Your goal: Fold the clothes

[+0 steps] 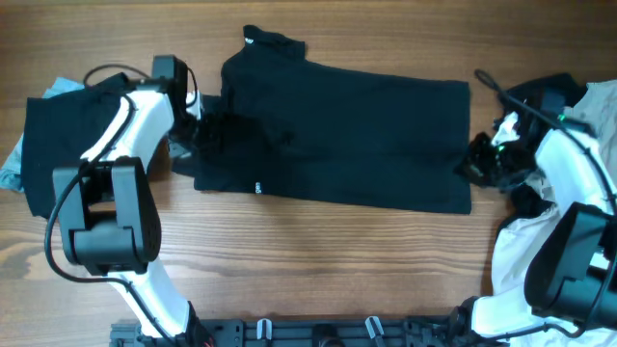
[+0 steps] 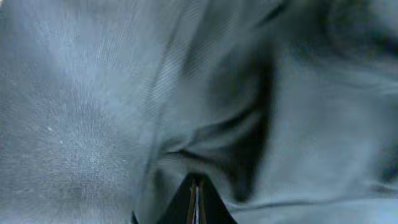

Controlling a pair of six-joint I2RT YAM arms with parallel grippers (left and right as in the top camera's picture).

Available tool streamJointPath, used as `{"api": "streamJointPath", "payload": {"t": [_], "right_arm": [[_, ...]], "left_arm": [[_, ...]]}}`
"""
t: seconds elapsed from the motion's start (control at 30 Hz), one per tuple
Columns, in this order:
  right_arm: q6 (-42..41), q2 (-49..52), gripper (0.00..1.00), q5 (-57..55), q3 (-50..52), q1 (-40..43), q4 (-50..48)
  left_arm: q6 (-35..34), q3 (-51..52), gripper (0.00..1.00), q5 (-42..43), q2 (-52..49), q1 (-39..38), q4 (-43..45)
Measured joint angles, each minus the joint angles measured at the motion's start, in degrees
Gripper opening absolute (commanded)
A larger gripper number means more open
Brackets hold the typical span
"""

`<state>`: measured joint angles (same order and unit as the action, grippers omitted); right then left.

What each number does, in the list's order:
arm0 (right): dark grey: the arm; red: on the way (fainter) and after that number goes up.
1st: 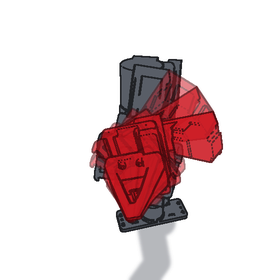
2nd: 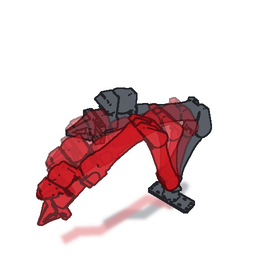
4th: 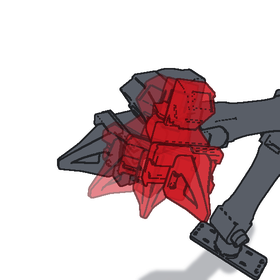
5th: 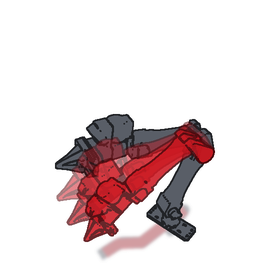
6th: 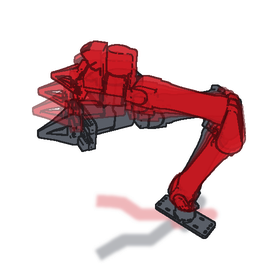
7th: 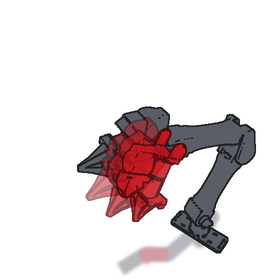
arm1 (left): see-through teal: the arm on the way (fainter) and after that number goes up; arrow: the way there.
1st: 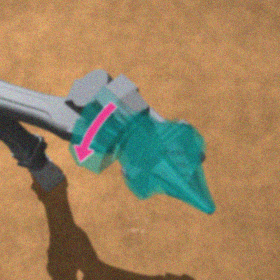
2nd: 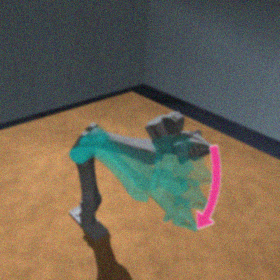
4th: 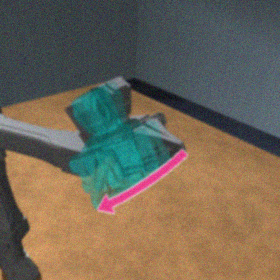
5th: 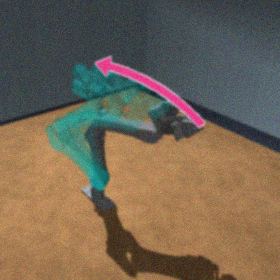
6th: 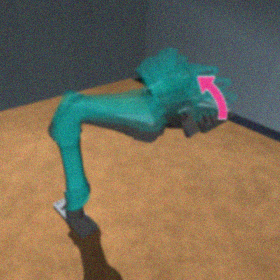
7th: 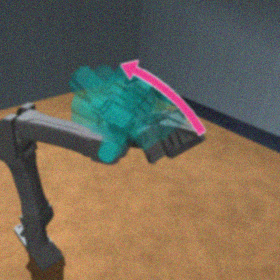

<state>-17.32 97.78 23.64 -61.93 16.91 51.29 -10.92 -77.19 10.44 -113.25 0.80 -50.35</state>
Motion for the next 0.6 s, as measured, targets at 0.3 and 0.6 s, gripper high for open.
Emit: {"api": "streamJointPath", "payload": {"t": [0.3, 0.6], "right_arm": [[-15.1, -1.2, 0.08, -2.1, 15.0, -0.3, -8.8], [-12.1, -13.7, 0.30, -14.1, 14.1, -0.3, -0.9]], "left_arm": [[-7.8, 8.8, 0.04, -5.0, 2.9, -0.5, 6.0], [-10.9, 10.6, 0.08, -9.1, 4.1, 5.5, -9.5]]}}
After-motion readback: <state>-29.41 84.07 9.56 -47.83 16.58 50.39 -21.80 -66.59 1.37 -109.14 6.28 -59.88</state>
